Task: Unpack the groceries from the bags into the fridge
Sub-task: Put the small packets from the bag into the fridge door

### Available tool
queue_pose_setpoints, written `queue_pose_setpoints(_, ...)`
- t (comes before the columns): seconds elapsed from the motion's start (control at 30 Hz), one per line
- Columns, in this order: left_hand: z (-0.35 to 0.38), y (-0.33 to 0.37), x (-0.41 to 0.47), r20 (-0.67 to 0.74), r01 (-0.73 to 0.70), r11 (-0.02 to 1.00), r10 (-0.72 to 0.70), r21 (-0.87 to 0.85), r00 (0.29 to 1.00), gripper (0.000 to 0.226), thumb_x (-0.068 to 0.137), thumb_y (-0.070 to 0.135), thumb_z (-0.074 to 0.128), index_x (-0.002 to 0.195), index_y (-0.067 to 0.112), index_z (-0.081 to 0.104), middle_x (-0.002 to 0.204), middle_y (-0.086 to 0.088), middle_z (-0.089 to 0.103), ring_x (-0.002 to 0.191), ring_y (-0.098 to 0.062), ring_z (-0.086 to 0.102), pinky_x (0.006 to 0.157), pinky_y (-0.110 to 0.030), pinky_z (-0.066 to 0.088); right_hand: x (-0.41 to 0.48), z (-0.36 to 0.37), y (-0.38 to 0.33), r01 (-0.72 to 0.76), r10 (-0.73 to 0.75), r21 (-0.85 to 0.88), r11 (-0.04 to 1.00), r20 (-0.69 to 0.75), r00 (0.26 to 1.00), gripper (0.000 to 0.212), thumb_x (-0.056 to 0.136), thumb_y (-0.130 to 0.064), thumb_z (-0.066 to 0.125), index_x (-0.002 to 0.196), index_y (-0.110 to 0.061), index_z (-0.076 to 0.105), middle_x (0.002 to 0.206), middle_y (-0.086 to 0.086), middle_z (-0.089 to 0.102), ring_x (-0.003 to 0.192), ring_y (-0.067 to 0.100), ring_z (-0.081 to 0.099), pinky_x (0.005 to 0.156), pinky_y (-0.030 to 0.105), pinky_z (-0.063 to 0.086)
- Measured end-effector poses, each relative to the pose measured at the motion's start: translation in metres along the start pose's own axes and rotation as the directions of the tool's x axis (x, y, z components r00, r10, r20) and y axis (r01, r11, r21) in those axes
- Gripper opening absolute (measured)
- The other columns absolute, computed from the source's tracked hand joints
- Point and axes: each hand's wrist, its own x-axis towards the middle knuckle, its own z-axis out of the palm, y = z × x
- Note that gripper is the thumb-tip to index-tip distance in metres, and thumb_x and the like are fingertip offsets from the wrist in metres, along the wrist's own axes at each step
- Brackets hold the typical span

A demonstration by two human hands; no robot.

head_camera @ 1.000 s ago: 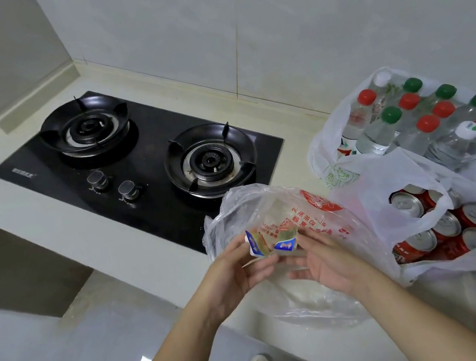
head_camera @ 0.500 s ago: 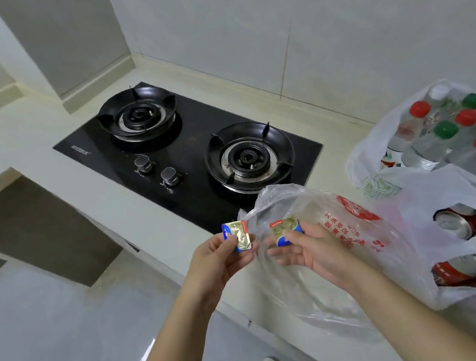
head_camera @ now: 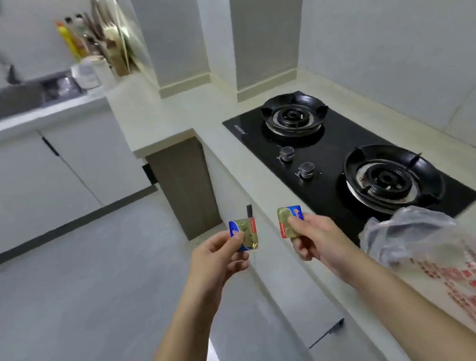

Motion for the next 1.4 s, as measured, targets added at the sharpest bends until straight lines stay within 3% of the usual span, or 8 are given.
queue_pose_setpoints(0.23, -0.133, 0.024, -0.083, -0.193, -0.102, 0.993, 0.11, 0.05, 0.975, 0.01, 0.092, 0.009, 0.062, 0.099, 0.003, 0.066, 0.078, -0.012, 0.071, 0.063, -0.016, 0.068, 0.059, -0.021, 0.056, -0.015, 0.152, -0.007, -0.006, 0.012, -0.032, 0.999, 0.196, 0.981, 0.031, 0.103, -0.025, 0.044, 0.079, -0.011, 0.057, 0.059, 0.002, 0.048, 0.047, 0.011, 0.038, 0.045, 0.019, 0.028)
queue_pose_setpoints(0.47, -0.248, 0.044, -0.174, -0.403, -0.239, 0.97, 0.238, 0.049, 0.884, 0.016, 0.092, 0.004, 0.06, 0.104, 0.014, 0.064, 0.085, -0.012, 0.073, 0.069, -0.022, 0.072, 0.059, -0.023, 0.057, -0.043, 0.287, -0.017, 0.085, -0.037, -0.077, 0.993, 0.485, 0.874, 0.024, 0.103, -0.022, 0.045, 0.089, -0.01, 0.061, 0.062, 0.004, 0.059, 0.046, 0.01, 0.044, 0.044, 0.018, 0.035)
queue_pose_setpoints(0.57, -0.287, 0.048, -0.208, -0.493, -0.272, 0.96, 0.272, 0.074, 0.827, 0.023, 0.092, 0.006, 0.061, 0.114, 0.009, 0.063, 0.086, -0.013, 0.072, 0.07, -0.024, 0.072, 0.058, -0.023, 0.055, -0.053, 0.342, -0.03, 0.134, -0.051, -0.096, 0.986, 0.6, 0.798, 0.019, 0.102, -0.02, 0.046, 0.097, -0.008, 0.06, 0.064, 0.008, 0.061, 0.045, 0.011, 0.044, 0.043, 0.017, 0.035)
queue_pose_setpoints(0.73, -0.338, 0.061, -0.255, -0.642, -0.324, 0.939, 0.319, 0.115, 0.697, 0.016, 0.092, 0.009, 0.06, 0.106, 0.017, 0.064, 0.085, -0.005, 0.074, 0.068, -0.024, 0.072, 0.056, -0.022, 0.054, -0.065, 0.427, -0.051, 0.216, -0.07, -0.098, 0.971, 0.753, 0.655, 0.015, 0.101, -0.017, 0.048, 0.102, -0.005, 0.058, 0.063, 0.011, 0.062, 0.045, 0.014, 0.041, 0.044, 0.019, 0.032)
queue_pose_setpoints(0.93, -0.389, 0.081, -0.292, -0.763, -0.373, 0.907, 0.381, 0.197, 0.523, 0.016, 0.091, 0.007, 0.062, 0.106, 0.008, 0.063, 0.073, 0.0, 0.071, 0.061, -0.016, 0.066, 0.052, -0.022, 0.048, -0.07, 0.507, -0.076, 0.31, -0.053, -0.092, 0.946, 0.901, 0.431, 0.012, 0.101, -0.014, 0.047, 0.098, -0.007, 0.056, 0.069, 0.016, 0.065, 0.045, 0.014, 0.044, 0.046, 0.02, 0.035)
queue_pose_setpoints(1.2, -0.436, 0.125, -0.36, -0.826, -0.358, 0.828, 0.522, 0.431, 0.212, 0.011, 0.085, 0.002, 0.065, 0.091, 0.011, 0.064, 0.069, 0.0, 0.071, 0.059, -0.007, 0.062, 0.053, -0.019, 0.051, -0.083, 0.589, -0.144, 0.477, -0.042, -0.017, 0.879, 0.993, 0.113, 0.01, 0.099, -0.012, 0.05, 0.094, -0.004, 0.049, 0.082, 0.021, 0.071, 0.054, 0.019, 0.055, 0.047, 0.021, 0.043)
queue_pose_setpoints(1.3, -0.444, 0.148, -0.387, -0.805, -0.35, 0.799, 0.568, 0.489, 0.172, 0.013, 0.083, -0.001, 0.065, 0.089, 0.01, 0.063, 0.069, 0.0, 0.071, 0.06, -0.007, 0.064, 0.053, -0.018, 0.053, -0.103, 0.615, -0.167, 0.515, -0.049, 0.02, 0.857, 0.998, 0.043, 0.008, 0.097, -0.011, 0.054, 0.093, -0.005, 0.05, 0.078, 0.021, 0.066, 0.056, 0.021, 0.056, 0.046, 0.023, 0.042)
queue_pose_setpoints(1.4, -0.467, 0.169, -0.413, -0.78, -0.299, 0.789, 0.599, 0.537, 0.178, 0.016, 0.084, -0.005, 0.063, 0.089, 0.01, 0.063, 0.075, -0.001, 0.071, 0.062, -0.007, 0.066, 0.054, -0.019, 0.054, -0.127, 0.651, -0.181, 0.541, -0.059, 0.031, 0.841, 0.998, 0.035, 0.01, 0.095, -0.01, 0.058, 0.091, -0.003, 0.053, 0.077, 0.02, 0.052, 0.054, 0.021, 0.056, 0.044, 0.02, 0.045)
